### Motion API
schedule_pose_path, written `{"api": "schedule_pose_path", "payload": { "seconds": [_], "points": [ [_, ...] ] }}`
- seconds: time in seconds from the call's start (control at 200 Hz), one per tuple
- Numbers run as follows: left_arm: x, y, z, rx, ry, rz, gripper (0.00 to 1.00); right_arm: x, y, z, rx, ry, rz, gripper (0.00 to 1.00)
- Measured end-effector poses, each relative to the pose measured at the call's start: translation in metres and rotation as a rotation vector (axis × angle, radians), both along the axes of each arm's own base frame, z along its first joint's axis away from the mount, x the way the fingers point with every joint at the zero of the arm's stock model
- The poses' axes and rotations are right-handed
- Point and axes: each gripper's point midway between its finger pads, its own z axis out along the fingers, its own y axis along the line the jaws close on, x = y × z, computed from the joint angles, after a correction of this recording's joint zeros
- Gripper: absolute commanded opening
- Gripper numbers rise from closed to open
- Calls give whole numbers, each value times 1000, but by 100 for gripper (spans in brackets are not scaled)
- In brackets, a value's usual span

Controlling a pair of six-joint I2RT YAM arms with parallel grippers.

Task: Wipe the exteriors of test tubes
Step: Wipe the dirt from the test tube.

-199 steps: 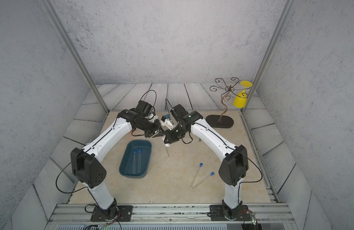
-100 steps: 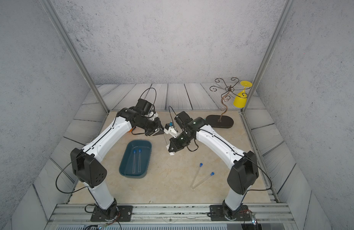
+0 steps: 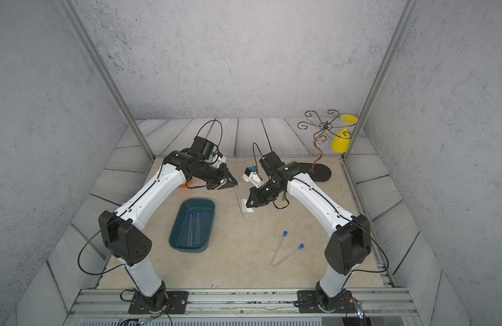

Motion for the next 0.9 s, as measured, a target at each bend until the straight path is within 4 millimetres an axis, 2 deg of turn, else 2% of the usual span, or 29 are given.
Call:
{"api": "schedule_pose_path", "payload": {
  "seconds": [0.27, 0.515, 0.901],
  "points": [
    [3, -7, 7, -44, -18, -12, 11, -9, 6, -3, 47, 50, 25, 4],
    [7, -10, 0, -43, -1, -16, 11, -22, 6, -10, 74, 114, 32, 4],
    [7, -11, -1, -44, -8, -25, 11, -28, -5, 25, 153, 72, 10, 4]
  ]
}}
